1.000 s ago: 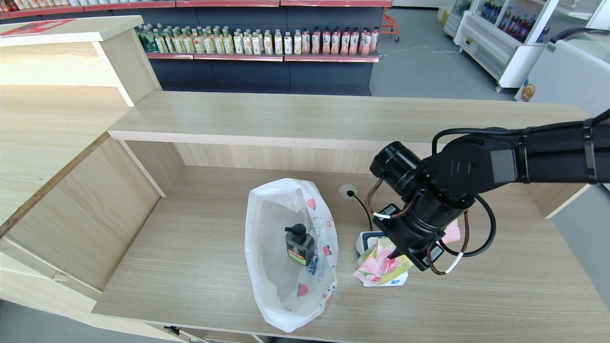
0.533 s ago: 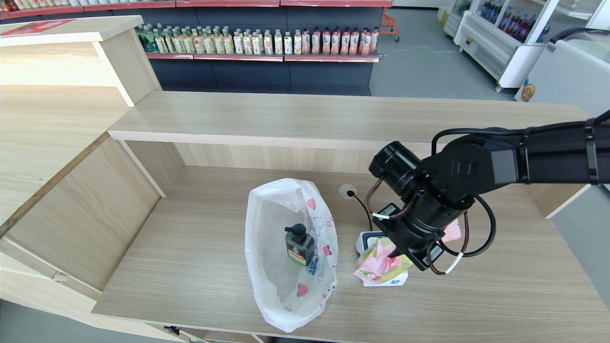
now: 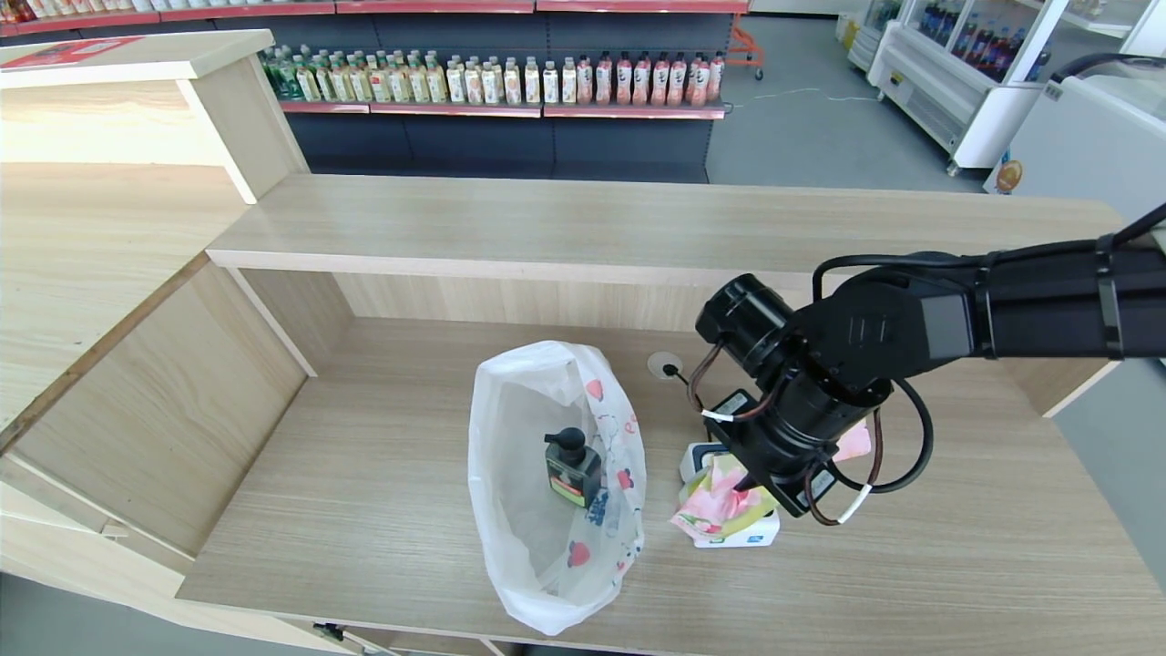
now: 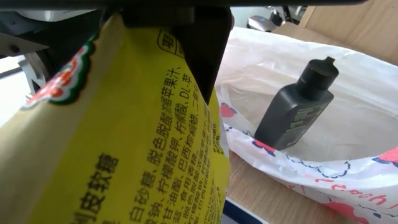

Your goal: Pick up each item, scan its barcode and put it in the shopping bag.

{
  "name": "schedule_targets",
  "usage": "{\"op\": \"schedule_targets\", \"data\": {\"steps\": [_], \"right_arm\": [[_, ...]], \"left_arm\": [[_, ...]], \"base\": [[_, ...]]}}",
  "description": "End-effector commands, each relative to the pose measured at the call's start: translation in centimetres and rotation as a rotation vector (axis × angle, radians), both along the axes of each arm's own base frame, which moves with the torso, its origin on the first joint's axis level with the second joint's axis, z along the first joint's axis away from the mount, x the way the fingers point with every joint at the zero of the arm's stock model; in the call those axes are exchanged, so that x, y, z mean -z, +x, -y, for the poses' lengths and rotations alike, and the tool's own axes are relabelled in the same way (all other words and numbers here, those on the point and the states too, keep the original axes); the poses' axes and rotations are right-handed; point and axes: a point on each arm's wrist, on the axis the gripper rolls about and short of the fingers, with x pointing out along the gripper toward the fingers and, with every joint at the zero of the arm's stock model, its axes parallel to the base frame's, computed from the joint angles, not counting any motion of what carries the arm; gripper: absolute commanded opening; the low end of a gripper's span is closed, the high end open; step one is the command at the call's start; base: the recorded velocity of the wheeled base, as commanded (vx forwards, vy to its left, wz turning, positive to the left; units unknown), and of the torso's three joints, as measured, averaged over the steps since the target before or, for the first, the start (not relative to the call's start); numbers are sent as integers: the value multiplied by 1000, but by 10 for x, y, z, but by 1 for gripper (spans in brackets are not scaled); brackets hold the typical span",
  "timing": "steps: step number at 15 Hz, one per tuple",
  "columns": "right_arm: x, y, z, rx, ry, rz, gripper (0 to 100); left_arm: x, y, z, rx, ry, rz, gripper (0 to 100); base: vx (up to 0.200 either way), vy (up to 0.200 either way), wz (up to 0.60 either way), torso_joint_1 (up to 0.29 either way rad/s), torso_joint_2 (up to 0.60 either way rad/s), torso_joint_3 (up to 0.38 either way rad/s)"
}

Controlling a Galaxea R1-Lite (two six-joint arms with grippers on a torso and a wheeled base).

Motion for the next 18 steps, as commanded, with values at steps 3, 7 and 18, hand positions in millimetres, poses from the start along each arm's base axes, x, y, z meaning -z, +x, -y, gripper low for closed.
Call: {"op": "schedule_targets", "data": {"steps": [3, 7, 18], "right_arm": [[15, -4, -3, -19, -38, -38, 0], [8, -9, -5, -42, -107, 28, 0], [17, -9, -13, -98, -156, 35, 0]], "left_arm": [[0, 0, 0, 0, 0, 0, 100], [0, 0, 0, 0, 1, 0, 100], [0, 0, 0, 0, 1, 0, 100]], "base": [[0, 0, 0, 0, 0, 0], [0, 0, 0, 0, 0, 0], [0, 0, 0, 0, 0, 0]]}}
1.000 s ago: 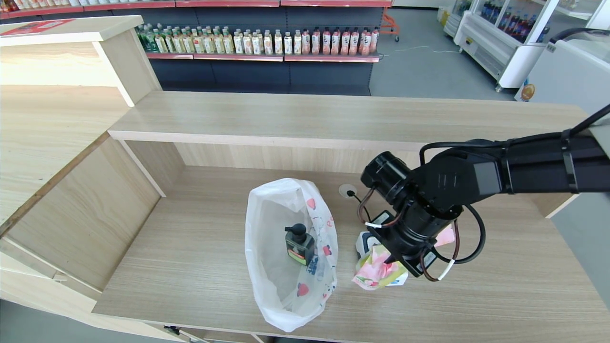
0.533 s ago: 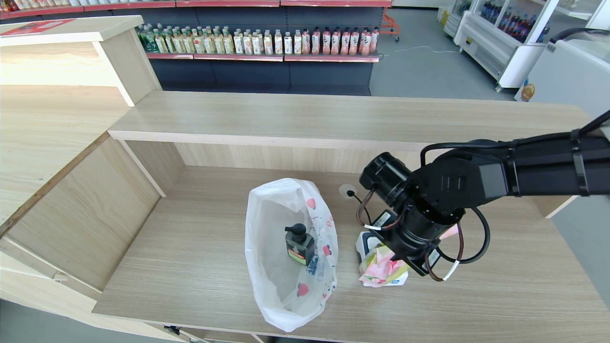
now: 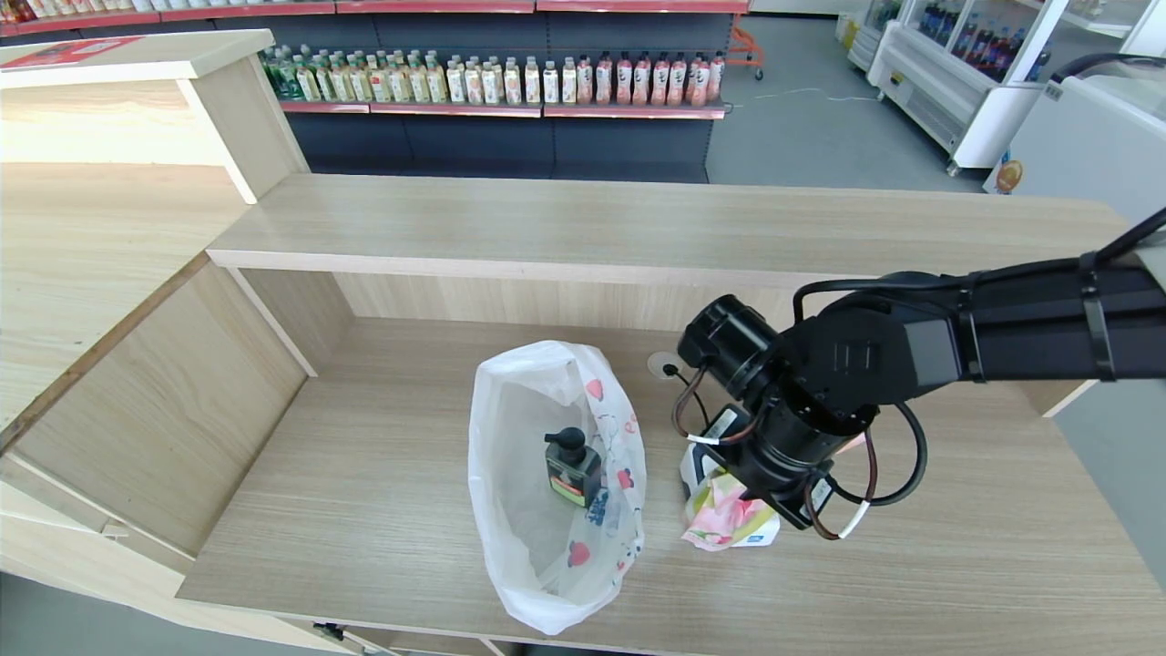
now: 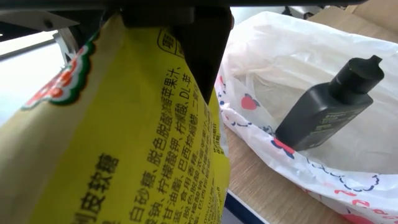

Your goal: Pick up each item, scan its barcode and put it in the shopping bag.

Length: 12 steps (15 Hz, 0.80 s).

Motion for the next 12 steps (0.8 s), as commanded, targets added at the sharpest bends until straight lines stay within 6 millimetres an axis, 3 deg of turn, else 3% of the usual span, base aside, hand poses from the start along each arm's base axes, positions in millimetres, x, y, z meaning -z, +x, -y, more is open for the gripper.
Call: {"op": "schedule_targets", "data": {"steps": [1, 12], "right_arm": [[8, 2, -3, -4, -14, -17, 0], [6, -4, -9, -46, -77, 27, 0]], "left_arm": [[0, 0, 0, 0, 1, 0, 100], [0, 0, 0, 0, 0, 0, 100]], "base": [[0, 0, 0, 0, 0, 0], [0, 0, 0, 0, 0, 0]]}}
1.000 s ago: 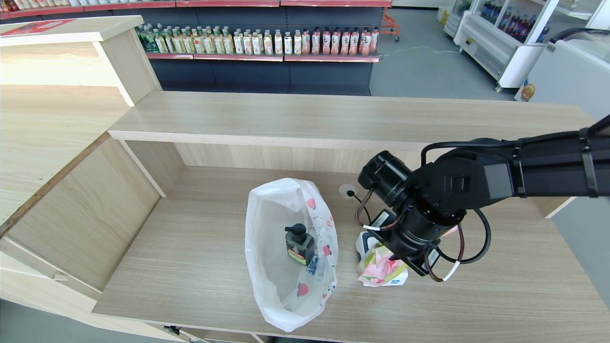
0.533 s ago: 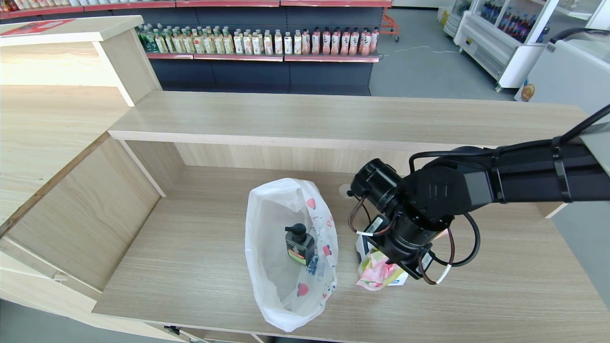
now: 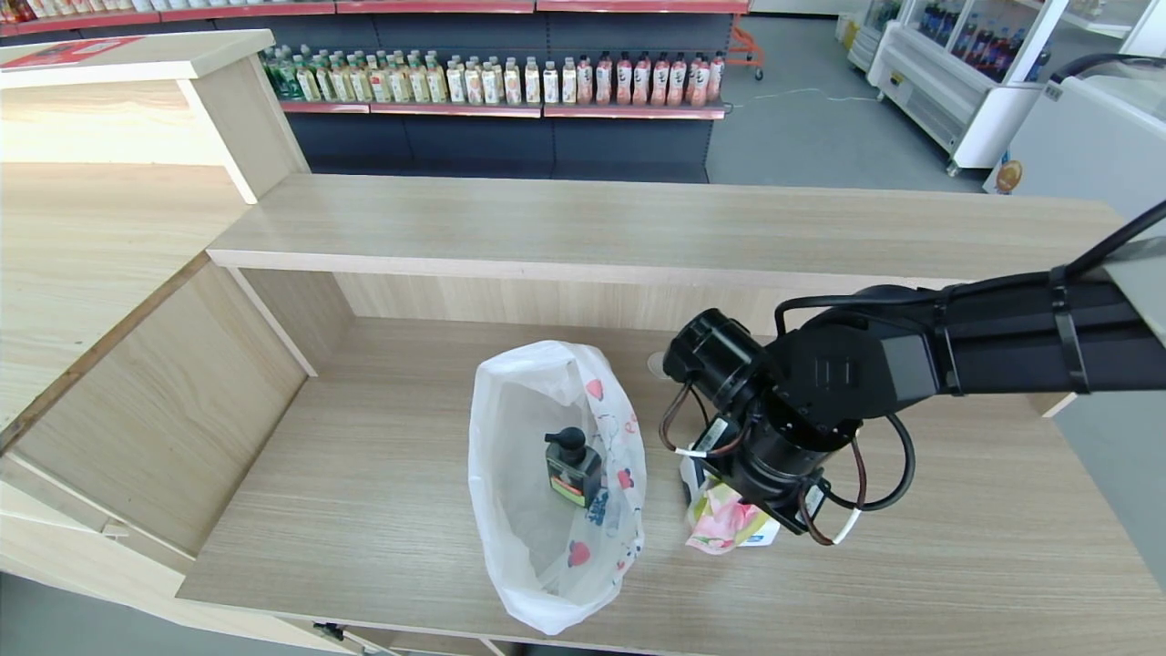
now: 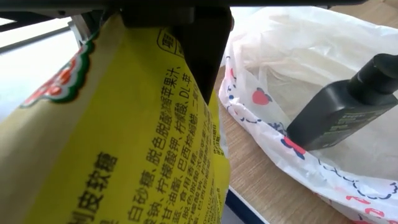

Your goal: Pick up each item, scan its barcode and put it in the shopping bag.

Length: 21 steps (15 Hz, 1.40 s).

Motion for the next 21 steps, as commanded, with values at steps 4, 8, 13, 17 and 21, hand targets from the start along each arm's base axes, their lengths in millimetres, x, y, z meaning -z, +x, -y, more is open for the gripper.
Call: {"op": "schedule_targets", "data": {"steps": [4, 8, 13, 17, 21], "right_arm": [[-39, -30, 43, -56, -74, 90, 0], [-12, -40, 87, -165, -184, 133, 0], [-38, -49, 149, -41, -206, 217, 0], [-44, -115, 174, -448, -509, 286, 0], [-32, -150, 184, -720, -581, 419, 0]], "left_arm": [[0, 0, 0, 0, 0, 0, 100], [0, 0, 0, 0, 0, 0, 100], [0, 0, 0, 0, 0, 0, 100], [0, 0, 0, 0, 1, 0, 100], [0, 0, 0, 0, 0, 0, 100]], "base": [[0, 0, 0, 0, 0, 0], [0, 0, 0, 0, 0, 0], [0, 0, 0, 0, 0, 0], [0, 0, 0, 0, 0, 0], [0, 0, 0, 0, 0, 0]]}}
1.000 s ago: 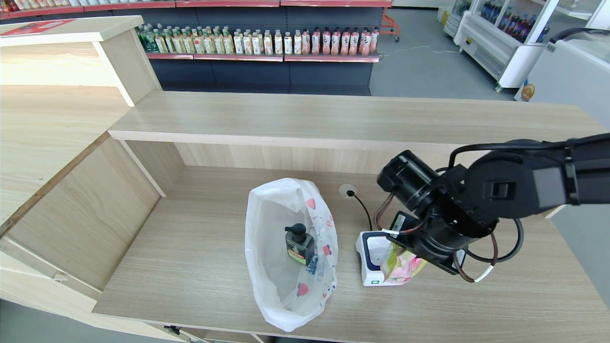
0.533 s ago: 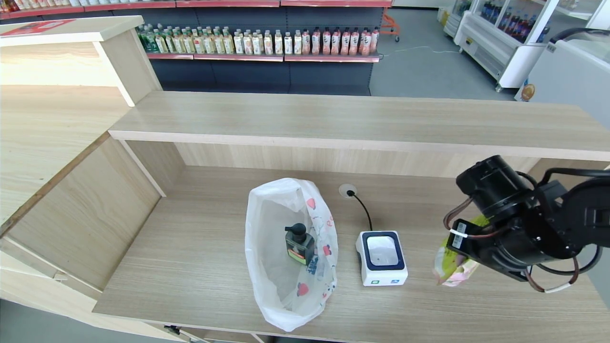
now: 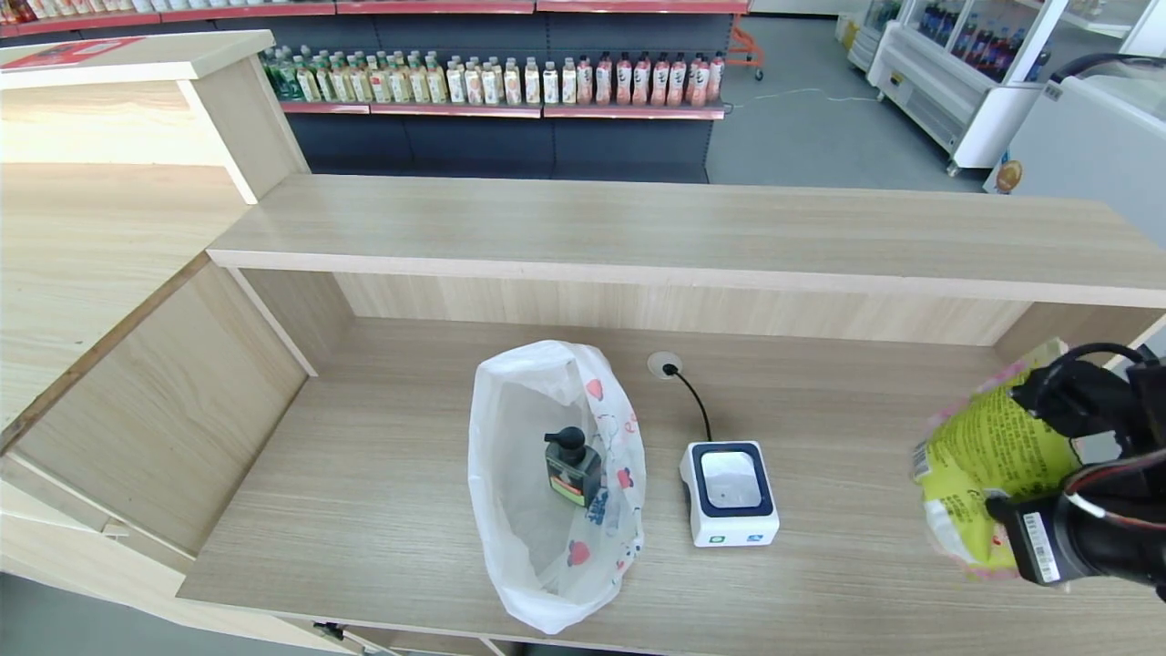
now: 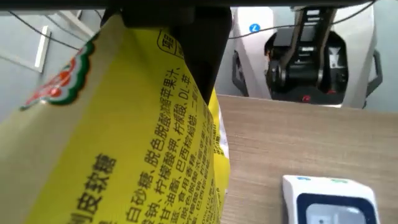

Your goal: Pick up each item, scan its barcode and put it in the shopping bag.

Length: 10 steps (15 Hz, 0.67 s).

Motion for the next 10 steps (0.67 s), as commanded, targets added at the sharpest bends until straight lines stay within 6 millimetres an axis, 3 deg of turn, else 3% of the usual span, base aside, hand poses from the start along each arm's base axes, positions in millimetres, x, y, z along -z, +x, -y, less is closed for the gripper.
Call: {"op": "schedule_targets", "data": {"steps": [1, 5, 10], "right_arm": [[-5, -34, 9, -175, 57, 78, 0], [-14, -38, 3, -449, 189, 87, 0], [-15, -34, -1, -548, 259, 54, 0]], "left_arm": [[0, 0, 0, 0, 0, 0, 100], [0, 0, 0, 0, 0, 0, 100], [0, 0, 0, 0, 1, 0, 100]], "base": [[0, 0, 0, 0, 0, 0], [0, 0, 0, 0, 0, 0], [0, 0, 0, 0, 0, 0]]}}
